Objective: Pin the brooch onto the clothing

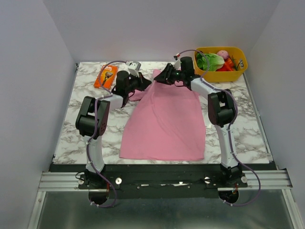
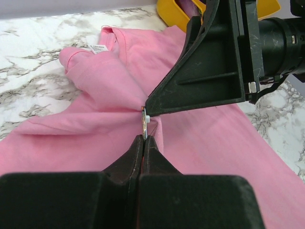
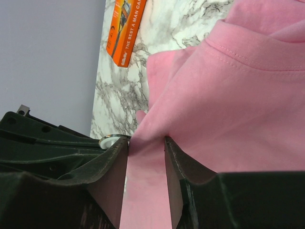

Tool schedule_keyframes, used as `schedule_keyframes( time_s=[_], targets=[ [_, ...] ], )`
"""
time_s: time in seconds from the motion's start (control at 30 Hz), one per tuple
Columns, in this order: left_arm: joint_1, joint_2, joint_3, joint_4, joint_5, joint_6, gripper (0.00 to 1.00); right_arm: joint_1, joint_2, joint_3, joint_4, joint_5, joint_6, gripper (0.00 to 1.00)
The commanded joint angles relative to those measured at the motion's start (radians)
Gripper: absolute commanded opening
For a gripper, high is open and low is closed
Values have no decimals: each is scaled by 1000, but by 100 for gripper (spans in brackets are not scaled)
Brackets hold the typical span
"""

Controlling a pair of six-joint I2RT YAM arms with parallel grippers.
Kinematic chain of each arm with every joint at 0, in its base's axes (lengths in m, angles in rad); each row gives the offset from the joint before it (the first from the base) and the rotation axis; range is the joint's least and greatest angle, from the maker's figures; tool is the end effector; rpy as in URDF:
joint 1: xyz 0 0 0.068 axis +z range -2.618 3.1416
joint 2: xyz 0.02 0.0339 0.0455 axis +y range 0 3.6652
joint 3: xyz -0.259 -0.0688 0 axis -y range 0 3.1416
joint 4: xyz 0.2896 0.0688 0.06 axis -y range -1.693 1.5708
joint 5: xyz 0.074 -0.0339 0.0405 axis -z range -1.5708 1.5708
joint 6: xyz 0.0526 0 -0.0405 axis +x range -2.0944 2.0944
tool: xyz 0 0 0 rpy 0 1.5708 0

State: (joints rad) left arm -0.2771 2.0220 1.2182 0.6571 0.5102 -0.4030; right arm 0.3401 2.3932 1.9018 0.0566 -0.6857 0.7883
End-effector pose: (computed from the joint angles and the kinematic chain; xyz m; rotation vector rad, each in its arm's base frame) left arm 0.4698 -0.1603 0.1622 0.2825 1.7683 -0.9324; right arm 0.5521 0.2307 0.1577 0.0003 2.1870 1.3708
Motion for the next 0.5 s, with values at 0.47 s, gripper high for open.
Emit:
schedule_keyframes(
  time_s=[0.47],
  targets=[
    [-1,-39,7,148,90,-82,0,-10,-60,-109,130,-9,42,25]
  ],
)
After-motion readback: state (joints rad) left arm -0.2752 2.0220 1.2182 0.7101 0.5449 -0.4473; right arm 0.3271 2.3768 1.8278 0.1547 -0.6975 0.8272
